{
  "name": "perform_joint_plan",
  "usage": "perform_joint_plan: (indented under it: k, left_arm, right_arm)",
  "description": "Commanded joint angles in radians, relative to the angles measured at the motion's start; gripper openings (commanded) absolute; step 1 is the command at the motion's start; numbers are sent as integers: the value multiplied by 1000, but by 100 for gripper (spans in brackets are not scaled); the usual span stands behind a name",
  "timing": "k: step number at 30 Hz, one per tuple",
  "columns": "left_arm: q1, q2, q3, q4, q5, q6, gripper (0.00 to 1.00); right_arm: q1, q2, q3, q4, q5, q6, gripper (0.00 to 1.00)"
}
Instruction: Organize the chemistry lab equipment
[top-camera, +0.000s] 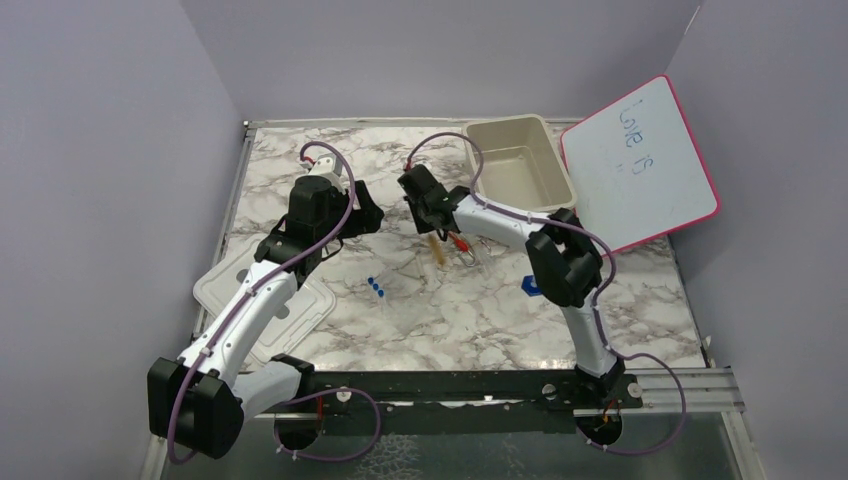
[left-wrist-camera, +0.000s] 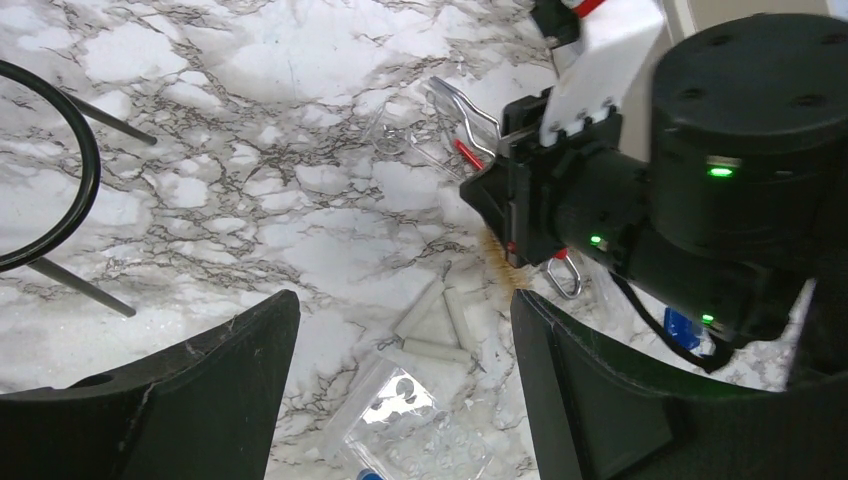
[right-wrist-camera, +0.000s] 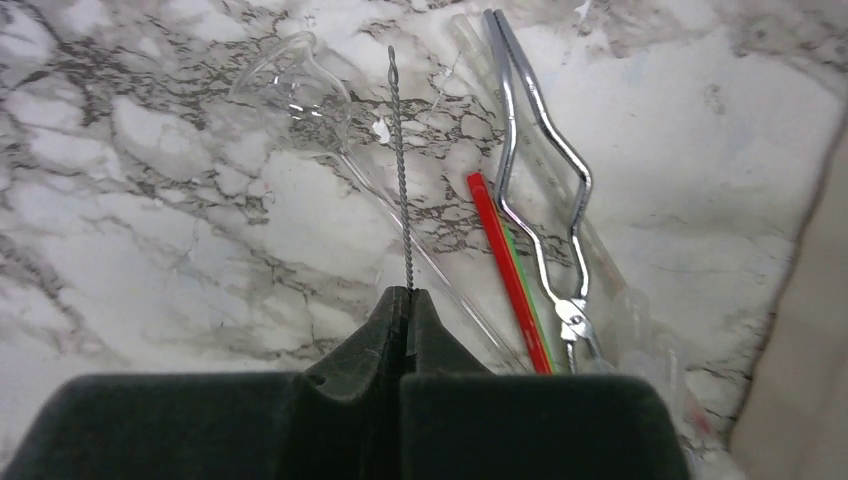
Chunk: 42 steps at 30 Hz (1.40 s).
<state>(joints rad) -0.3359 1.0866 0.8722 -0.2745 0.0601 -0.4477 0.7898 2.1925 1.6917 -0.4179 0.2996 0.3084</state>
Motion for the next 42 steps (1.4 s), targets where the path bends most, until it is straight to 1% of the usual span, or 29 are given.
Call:
perform_joint_plan:
  k: [1, 7, 10, 13, 16, 18, 20, 24, 26, 32, 35, 37, 38, 42]
  left_arm:
    - [-2, -26, -12, 28, -2, 16, 80]
    - [-2, -40, -13, 34, 0, 22, 80]
    - [-2, -44, -13, 34, 6, 26, 80]
    - [-2, -44, -15, 43, 15, 25, 80]
    - [-2, -40, -15, 46, 28, 26, 80]
    - [-2, -37, -16, 47, 32, 24, 80]
    - [-2, -34, -17, 47, 33, 26, 80]
    - [-2, -34, -23, 52, 40, 24, 80]
    - [-2, -30, -26, 61, 59, 24, 80]
    - [-2, -13, -22, 72, 84, 24, 80]
    - [-2, -16, -26, 76, 79, 24, 80]
    - [-2, -14, -29, 77, 79, 26, 80]
    - [-2, -13, -27, 77, 79, 27, 80]
    - [-2, -5, -24, 77, 89, 35, 81]
  right_arm:
    - [-5, -201, -32, 68, -21, -59, 1]
    - [-31, -428, -86, 100, 10, -89, 1]
    - [-69, -512, -112, 126, 68, -142, 1]
    - [-141, -557, -120, 137, 103, -187, 1]
    - [-238, -564, -123, 138, 66, -207, 1]
    - [-289, -553, -145, 161, 45, -233, 1]
    - [-337, -526, -169, 186, -20, -259, 0]
    - [-421, -445, -206, 238, -116, -272, 0]
    - [-453, -389, -206, 267, -189, -271, 0]
    - [-471, -195, -129, 281, -337, -250, 1]
    - [-470, -142, -118, 277, -360, -225, 1]
    - [-471, -128, -123, 276, -362, -218, 3]
    - [-472, -126, -127, 279, -356, -217, 6]
    - [-471, -146, -133, 268, -323, -203, 29]
